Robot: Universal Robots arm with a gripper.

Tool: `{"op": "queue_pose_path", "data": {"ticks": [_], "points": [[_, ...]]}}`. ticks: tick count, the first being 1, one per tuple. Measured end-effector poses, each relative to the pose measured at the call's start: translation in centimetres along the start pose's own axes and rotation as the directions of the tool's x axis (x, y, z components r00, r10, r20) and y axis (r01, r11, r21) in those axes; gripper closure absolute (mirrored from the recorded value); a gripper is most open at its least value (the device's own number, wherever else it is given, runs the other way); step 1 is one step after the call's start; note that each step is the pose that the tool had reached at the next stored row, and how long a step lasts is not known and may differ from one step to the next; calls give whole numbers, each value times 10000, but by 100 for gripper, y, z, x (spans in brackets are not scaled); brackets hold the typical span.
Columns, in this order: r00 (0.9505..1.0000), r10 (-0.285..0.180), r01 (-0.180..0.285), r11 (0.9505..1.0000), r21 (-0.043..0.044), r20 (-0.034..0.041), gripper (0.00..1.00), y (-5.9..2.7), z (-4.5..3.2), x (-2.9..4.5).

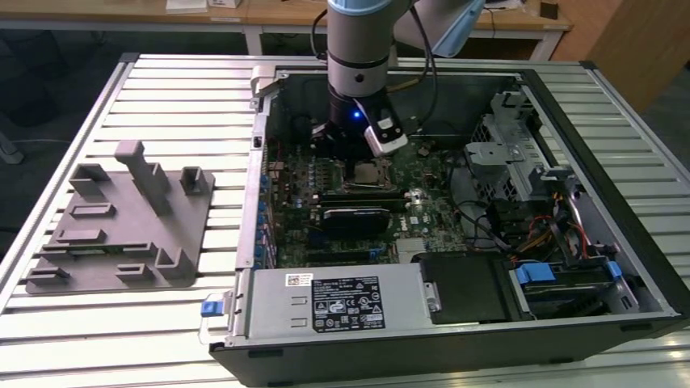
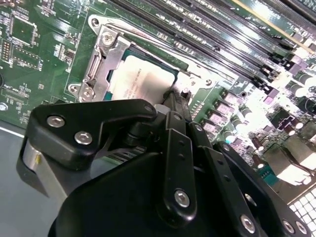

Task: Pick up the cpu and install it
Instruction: 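Close the cpu cover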

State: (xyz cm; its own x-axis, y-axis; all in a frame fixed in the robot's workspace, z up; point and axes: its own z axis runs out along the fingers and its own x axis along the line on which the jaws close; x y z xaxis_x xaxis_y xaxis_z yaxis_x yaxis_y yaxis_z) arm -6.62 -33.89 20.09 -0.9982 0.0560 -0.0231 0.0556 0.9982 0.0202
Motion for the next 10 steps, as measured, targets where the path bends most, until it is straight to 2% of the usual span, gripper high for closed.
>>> {"op": "queue_pose_path", "data": {"ticks": [4, 10], "points": [[10000, -1, 1, 10000, -4, 2, 89, 2, 2, -35], [10000, -1, 1, 10000, -5, 1, 89, 3, 3, -41]]}}
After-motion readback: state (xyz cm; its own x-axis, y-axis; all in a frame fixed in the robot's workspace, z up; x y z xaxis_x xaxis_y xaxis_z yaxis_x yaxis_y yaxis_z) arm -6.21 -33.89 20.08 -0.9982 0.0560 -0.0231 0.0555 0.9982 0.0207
